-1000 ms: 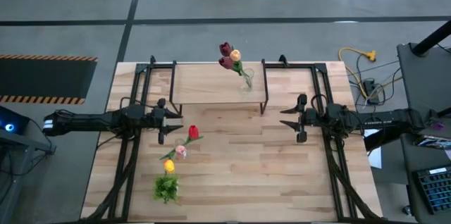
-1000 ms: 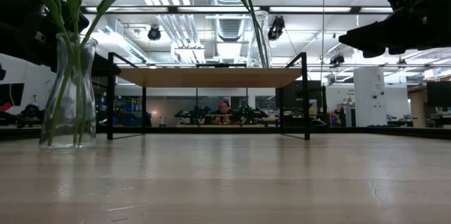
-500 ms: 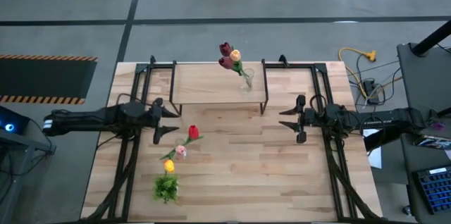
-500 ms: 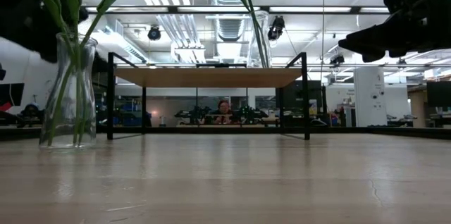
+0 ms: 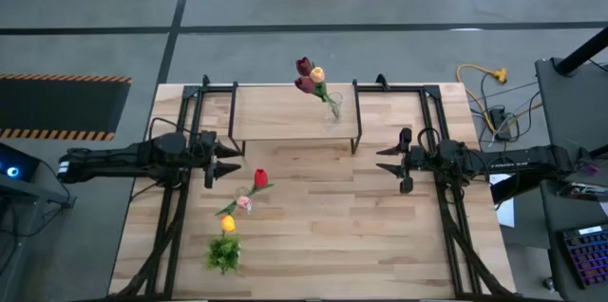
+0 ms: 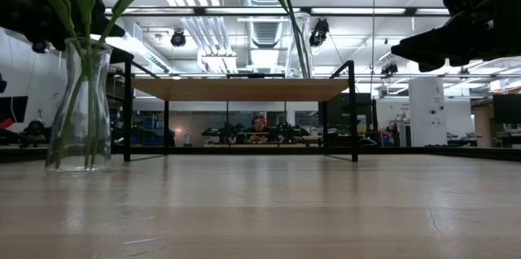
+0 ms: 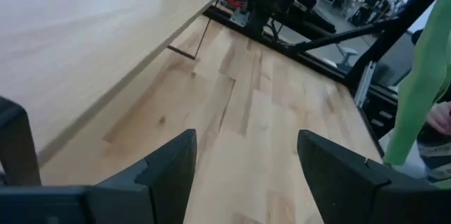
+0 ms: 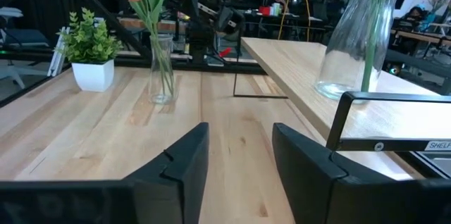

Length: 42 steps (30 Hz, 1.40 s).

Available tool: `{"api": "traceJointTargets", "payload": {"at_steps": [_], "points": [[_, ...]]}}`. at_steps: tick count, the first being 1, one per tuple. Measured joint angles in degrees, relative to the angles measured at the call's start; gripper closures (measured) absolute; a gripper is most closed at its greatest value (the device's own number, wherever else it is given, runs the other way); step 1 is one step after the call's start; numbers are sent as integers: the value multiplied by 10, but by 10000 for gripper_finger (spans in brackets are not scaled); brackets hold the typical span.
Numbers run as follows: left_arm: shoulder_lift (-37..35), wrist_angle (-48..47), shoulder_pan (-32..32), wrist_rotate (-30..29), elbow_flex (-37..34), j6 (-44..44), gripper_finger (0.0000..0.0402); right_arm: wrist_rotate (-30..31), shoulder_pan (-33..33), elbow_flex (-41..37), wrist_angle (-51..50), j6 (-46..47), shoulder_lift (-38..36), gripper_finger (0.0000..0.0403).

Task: Pick and place flowers into a vace then onto a shelf
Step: Put the transparent flower vase with the flowers on the shelf

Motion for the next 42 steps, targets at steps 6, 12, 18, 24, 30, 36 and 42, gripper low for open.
{"api": "traceJointTargets", "payload": {"at_steps": [6,12,18,24,30,36,42], "points": [[-1,-35,0,29,1,-34,171,0,0,0,0,1,0,259],[0,-112,0,41,38,-71,171,0,0,0,0,14,0,259],[0,-238,0,49,124,-128,171,0,0,0,0,15,0,266],[4,-315,0,121,173,-63,171,0,0,0,0,15,0,262],[4,-325,-1,164,163,88,171,0,0,0,0,15,0,267],[53,-329,-8,186,153,66,171,0,0,0,0,28,0,270],[145,-330,-32,187,154,66,171,0,0,0,-1,26,0,267]]}}
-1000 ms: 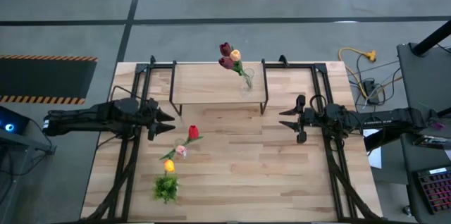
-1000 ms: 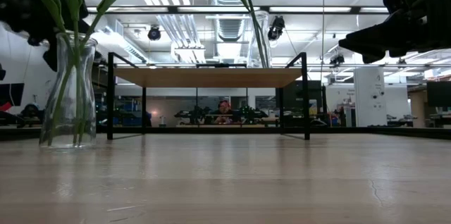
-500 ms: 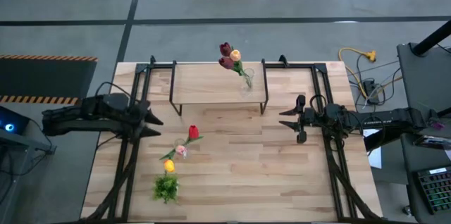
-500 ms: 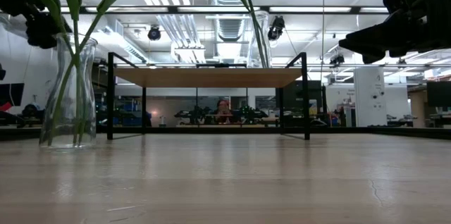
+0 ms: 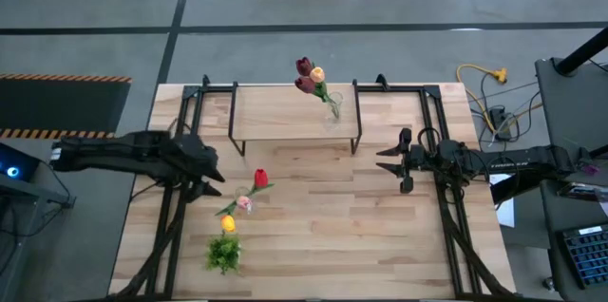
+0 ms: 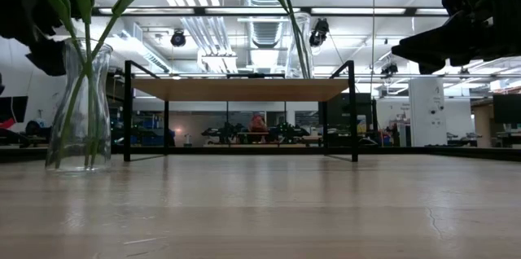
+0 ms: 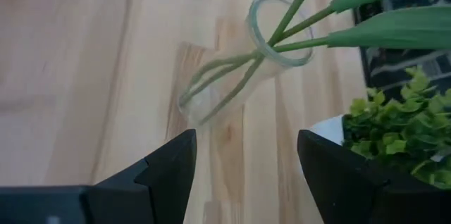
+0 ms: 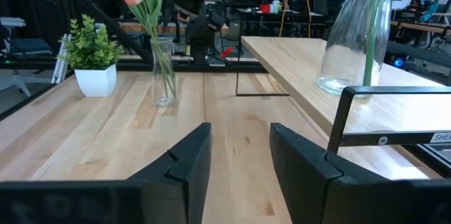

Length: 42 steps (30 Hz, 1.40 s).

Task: Pick and place flowers into a vace then onto a shelf
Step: Put the transparent flower vase with the flowers on the shelf

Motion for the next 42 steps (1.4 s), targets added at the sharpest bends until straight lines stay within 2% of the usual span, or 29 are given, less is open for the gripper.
{"api": "traceJointTargets", "payload": {"at_steps": [7,10,17,22,27,32,42], "points": [[93,52,-39,-8,16,33,180,0,0,0,0,0,0,275],[118,59,-63,-35,16,35,198,0,0,0,0,-2,0,275],[127,103,-109,-91,16,-3,238,0,0,0,-4,-3,0,268],[124,117,-111,-94,14,-87,242,0,0,0,-13,-3,0,273],[129,117,-111,-80,14,-86,242,0,0,0,-13,-1,1,279],[128,126,-111,-82,14,-75,234,0,0,0,-13,-2,1,279],[129,227,-112,-82,-17,8,170,0,0,0,-13,-1,1,275]]}}
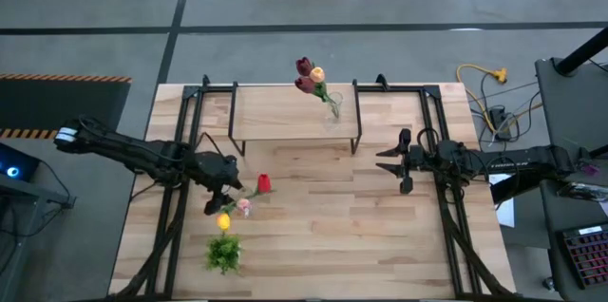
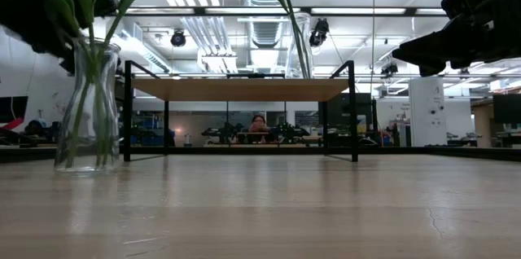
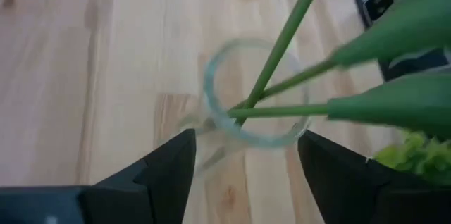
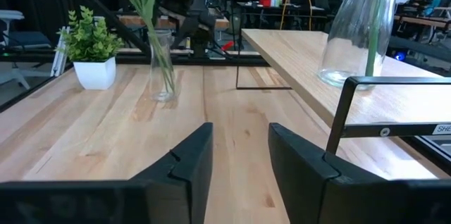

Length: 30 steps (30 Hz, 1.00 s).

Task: Pick and place flowers into a vace then onto a shelf
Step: Put the transparent flower vase with the flowers on the shelf

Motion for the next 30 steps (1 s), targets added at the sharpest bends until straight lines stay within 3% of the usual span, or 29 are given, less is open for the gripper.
{"api": "traceJointTargets", "payload": {"at_steps": [5,22,30], "points": [[0,26,0,1,-29,1,162,0,0,0,0,-2,0,282],[0,390,0,1,-191,75,162,0,0,0,-2,-2,0,283],[0,443,0,-32,-219,108,162,0,0,0,-4,-3,0,284]]}}
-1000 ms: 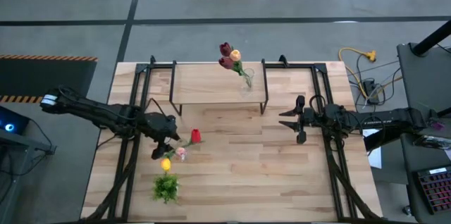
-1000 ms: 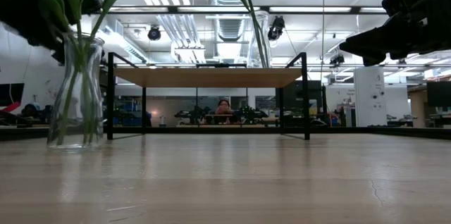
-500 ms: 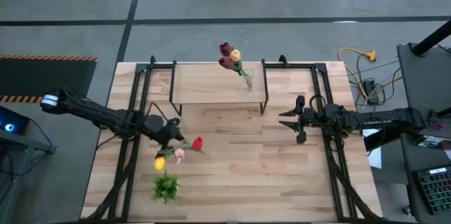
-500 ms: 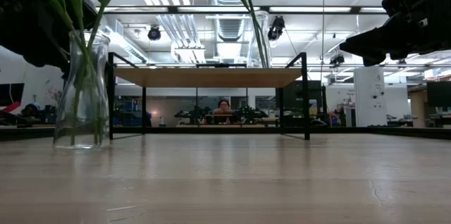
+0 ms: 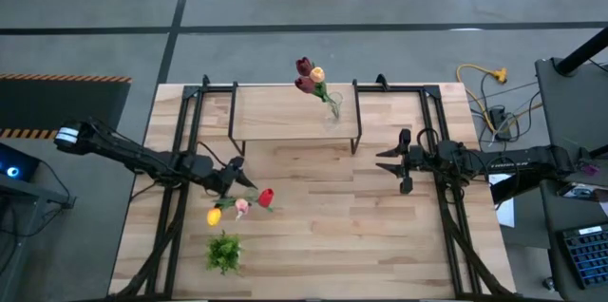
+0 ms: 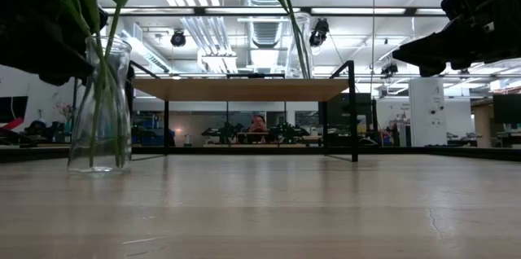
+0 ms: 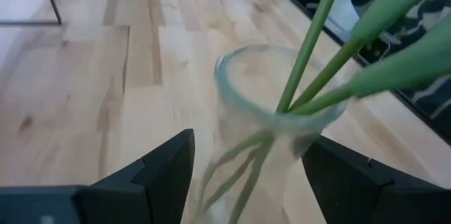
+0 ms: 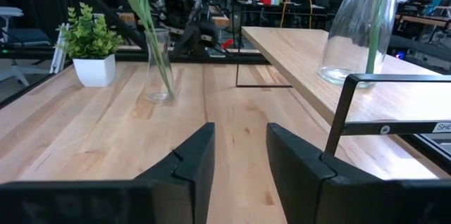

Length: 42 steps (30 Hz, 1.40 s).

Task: Pick and place flowers into a vace then onto a shelf
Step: Put the transparent flower vase with the flowers on the shelf

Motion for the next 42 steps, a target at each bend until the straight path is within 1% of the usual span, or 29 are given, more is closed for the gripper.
{"api": "traceJointTargets", "payload": {"at_steps": [5,9,13,17,23,28,30,32,37,39,42], "points": [[0,15,0,-3,5,0,162,0,0,0,0,-6,0,283],[0,19,0,-29,5,-2,162,0,0,0,0,-6,0,289],[9,20,0,-29,5,-2,162,0,0,0,-1,-8,0,293],[34,31,0,-29,5,-2,162,0,0,0,-11,-8,0,293],[83,87,0,-29,6,-2,162,0,0,0,-10,-8,-1,289],[107,114,0,-35,6,-2,162,0,0,0,-10,-8,0,292],[109,119,0,-42,6,-2,169,0,0,0,-10,-8,0,295],[109,120,0,-43,6,-2,184,0,0,0,-10,-8,0,297],[104,124,1,-45,6,-3,244,0,0,0,-10,-8,0,303],[103,148,1,-47,5,-9,244,0,0,0,-8,-8,0,305],[90,233,1,-47,6,-15,244,0,0,0,-8,-8,0,305]]}}
